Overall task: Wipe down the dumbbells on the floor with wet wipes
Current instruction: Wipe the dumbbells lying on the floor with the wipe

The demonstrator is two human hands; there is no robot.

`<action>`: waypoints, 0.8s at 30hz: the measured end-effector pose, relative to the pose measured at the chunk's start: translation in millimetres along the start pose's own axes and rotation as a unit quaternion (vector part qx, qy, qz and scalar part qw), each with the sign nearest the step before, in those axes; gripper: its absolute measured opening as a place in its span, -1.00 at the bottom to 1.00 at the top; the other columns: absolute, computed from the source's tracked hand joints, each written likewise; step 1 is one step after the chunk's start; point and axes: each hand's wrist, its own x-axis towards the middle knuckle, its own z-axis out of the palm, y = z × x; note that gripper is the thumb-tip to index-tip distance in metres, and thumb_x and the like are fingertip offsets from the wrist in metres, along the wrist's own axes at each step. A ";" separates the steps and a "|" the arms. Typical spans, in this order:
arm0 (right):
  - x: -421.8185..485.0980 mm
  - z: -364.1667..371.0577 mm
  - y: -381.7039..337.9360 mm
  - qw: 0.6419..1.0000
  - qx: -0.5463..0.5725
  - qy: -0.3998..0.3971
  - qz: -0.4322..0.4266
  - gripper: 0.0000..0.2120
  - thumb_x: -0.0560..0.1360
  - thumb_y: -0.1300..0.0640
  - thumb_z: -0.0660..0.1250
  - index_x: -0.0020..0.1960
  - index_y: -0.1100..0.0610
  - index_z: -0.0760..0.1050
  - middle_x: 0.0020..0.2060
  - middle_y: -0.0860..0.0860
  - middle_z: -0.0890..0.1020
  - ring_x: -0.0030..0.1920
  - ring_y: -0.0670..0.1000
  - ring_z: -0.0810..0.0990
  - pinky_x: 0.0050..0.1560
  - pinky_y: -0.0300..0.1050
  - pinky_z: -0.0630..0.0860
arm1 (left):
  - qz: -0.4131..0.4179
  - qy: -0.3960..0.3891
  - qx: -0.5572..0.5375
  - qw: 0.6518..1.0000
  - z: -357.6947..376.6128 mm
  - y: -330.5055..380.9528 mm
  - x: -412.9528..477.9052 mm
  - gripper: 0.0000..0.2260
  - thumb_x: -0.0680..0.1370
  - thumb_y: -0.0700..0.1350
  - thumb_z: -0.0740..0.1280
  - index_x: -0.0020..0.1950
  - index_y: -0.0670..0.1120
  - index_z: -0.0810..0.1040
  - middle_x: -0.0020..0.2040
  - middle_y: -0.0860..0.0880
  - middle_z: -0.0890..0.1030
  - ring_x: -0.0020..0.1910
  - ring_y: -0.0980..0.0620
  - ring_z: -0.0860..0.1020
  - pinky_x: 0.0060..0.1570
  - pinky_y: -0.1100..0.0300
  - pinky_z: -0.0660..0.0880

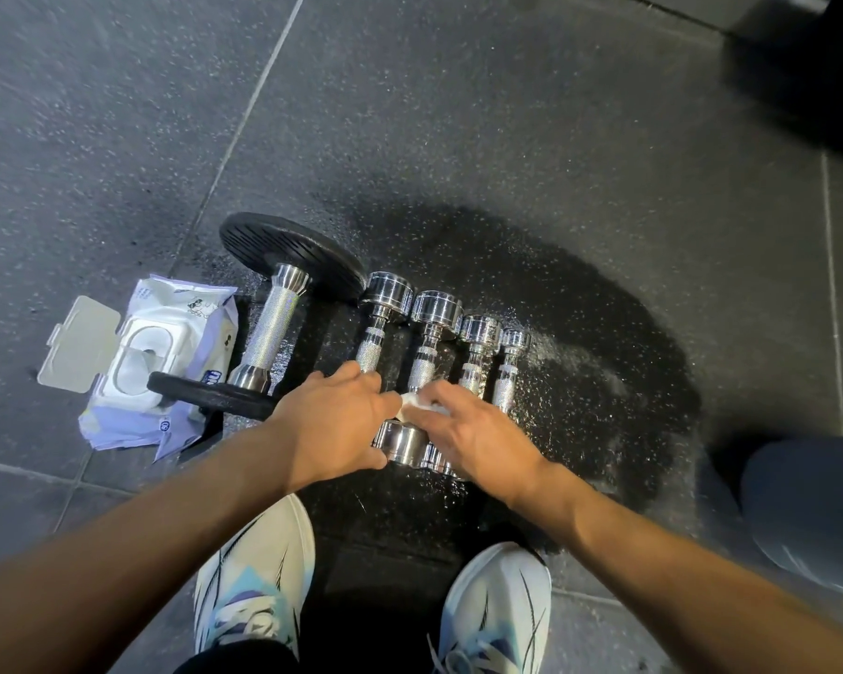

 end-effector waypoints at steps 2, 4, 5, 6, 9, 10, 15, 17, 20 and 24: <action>5.7 -1.8 3.9 1.000 -0.020 0.003 0.003 -0.70 0.57 0.27 0.42 0.29 0.11 0.56 0.16 0.07 0.55 -0.04 0.04 0.63 -0.27 -0.16 0.67 | -0.001 0.001 -0.001 1.000 -0.3 1.0 0.2 -0.50 0.57 0.21 0.35 0.44 0.07 0.35 0.30 0.01 0.43 0.35 -0.03 0.31 0.30 -0.09 0.40; 17.7 -4.0 7.9 0.999 -0.030 0.021 0.028 -0.74 0.61 0.22 0.38 0.30 0.13 0.56 0.18 0.09 0.56 -0.04 0.05 0.63 -0.26 -0.13 0.68 | 0.001 0.003 0.004 1.000 -1.3 1.2 -0.1 -0.50 0.58 0.21 0.33 0.45 0.07 0.34 0.31 0.01 0.43 0.36 -0.04 0.31 0.29 -0.09 0.40; 24.0 -5.1 9.6 0.998 -0.034 0.031 0.041 -0.73 0.63 0.20 0.36 0.32 0.14 0.56 0.20 0.10 0.55 -0.02 0.07 0.63 -0.24 -0.10 0.69 | 0.002 0.003 0.006 1.000 -1.6 1.2 -0.5 -0.50 0.58 0.21 0.33 0.45 0.06 0.35 0.31 0.00 0.43 0.35 -0.04 0.31 0.29 -0.09 0.41; 29.4 -5.3 11.4 0.997 -0.044 0.039 0.051 -0.71 0.63 0.20 0.35 0.34 0.15 0.55 0.21 0.10 0.55 0.00 0.09 0.62 -0.22 -0.07 0.69 | 0.003 0.003 0.007 1.000 -1.9 1.3 -0.8 -0.51 0.58 0.21 0.33 0.44 0.06 0.35 0.31 0.00 0.43 0.35 -0.04 0.31 0.28 -0.09 0.41; 38.7 -7.3 20.6 0.993 -0.083 0.052 0.064 -0.62 0.56 0.26 0.43 0.36 0.13 0.52 0.19 0.05 0.52 0.00 0.05 0.56 -0.19 -0.07 0.66 | 0.003 0.005 0.006 1.000 -0.7 1.9 -0.3 -0.53 0.58 0.21 0.33 0.42 0.07 0.37 0.31 0.01 0.43 0.35 -0.03 0.31 0.29 -0.10 0.41; 41.7 -8.3 23.4 0.992 -0.091 0.053 0.072 -0.55 0.52 0.30 0.47 0.37 0.11 0.51 0.18 0.02 0.52 0.01 0.03 0.55 -0.17 -0.11 0.66 | 0.003 0.005 0.006 1.000 -0.8 1.1 -0.5 -0.53 0.58 0.21 0.34 0.42 0.07 0.37 0.31 0.01 0.43 0.35 -0.03 0.31 0.29 -0.10 0.41; 45.6 -7.8 26.5 0.991 -0.098 0.050 0.071 -0.49 0.49 0.33 0.48 0.40 0.10 0.50 0.19 -0.02 0.48 0.00 -0.02 0.50 -0.04 -0.14 0.65 | 0.007 0.013 0.006 1.000 0.6 0.7 -0.2 -0.53 0.58 0.21 0.33 0.42 0.08 0.37 0.30 0.01 0.43 0.35 -0.02 0.31 0.30 -0.09 0.41; 40.7 -7.8 21.7 0.993 -0.079 0.049 0.067 -0.55 0.54 0.32 0.44 0.40 0.10 0.51 0.21 -0.02 0.48 0.01 -0.01 0.50 -0.06 -0.13 0.65 | 0.006 0.015 0.004 1.000 1.4 0.2 0.5 -0.53 0.58 0.21 0.34 0.42 0.08 0.37 0.30 0.02 0.43 0.34 -0.01 0.31 0.30 -0.07 0.41; 29.1 -4.7 13.7 0.996 -0.041 0.023 0.071 -0.50 0.57 0.32 0.37 0.46 0.05 0.43 0.29 -0.03 0.45 0.06 -0.04 0.51 -0.02 -0.19 0.64 | 0.006 0.017 -0.001 1.000 2.6 -2.4 1.5 -0.54 0.57 0.21 0.34 0.41 0.10 0.37 0.27 0.05 0.44 0.32 0.02 0.32 0.28 -0.02 0.42; 20.0 -2.4 10.0 0.998 -0.039 -0.011 0.055 -0.43 0.56 0.34 0.36 0.50 0.03 0.32 0.35 -0.01 0.36 0.06 -0.02 0.47 0.01 -0.17 0.62 | 0.006 0.021 -0.009 1.000 0.0 -0.2 1.1 -0.54 0.56 0.22 0.35 0.40 0.12 0.38 0.26 0.07 0.44 0.32 0.04 0.33 0.27 0.02 0.42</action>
